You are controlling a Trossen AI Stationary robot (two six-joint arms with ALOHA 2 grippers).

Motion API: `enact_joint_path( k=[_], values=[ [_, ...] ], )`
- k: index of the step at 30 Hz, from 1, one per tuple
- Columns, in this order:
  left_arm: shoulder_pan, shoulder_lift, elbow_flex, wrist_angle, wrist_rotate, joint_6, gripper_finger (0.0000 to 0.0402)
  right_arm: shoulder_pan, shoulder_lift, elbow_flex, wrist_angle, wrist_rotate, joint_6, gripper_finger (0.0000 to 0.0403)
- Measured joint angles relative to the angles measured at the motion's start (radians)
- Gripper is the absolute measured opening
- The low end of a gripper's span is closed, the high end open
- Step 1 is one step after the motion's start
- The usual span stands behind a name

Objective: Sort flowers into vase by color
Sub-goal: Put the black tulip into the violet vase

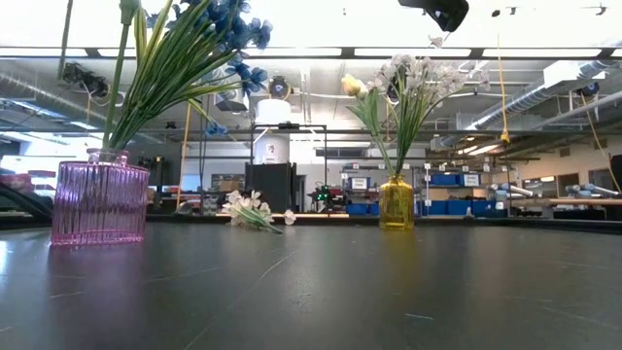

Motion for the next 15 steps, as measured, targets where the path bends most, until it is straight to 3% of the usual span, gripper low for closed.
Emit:
enact_joint_path(
  k=[6,11,15],
  values=[
    [0.000,-0.039,-0.030,0.061,0.084,0.043,0.0018,0.000,0.000,0.000,0.000,0.000,0.000,0.0190],
    [-0.001,-0.111,-0.209,0.308,0.142,0.126,0.0018,0.000,0.000,0.000,0.000,0.000,0.000,0.0190],
    [0.000,-0.183,-0.304,0.374,0.140,0.105,0.0018,0.000,0.000,0.000,0.000,0.000,0.000,0.0190]
  ],
)
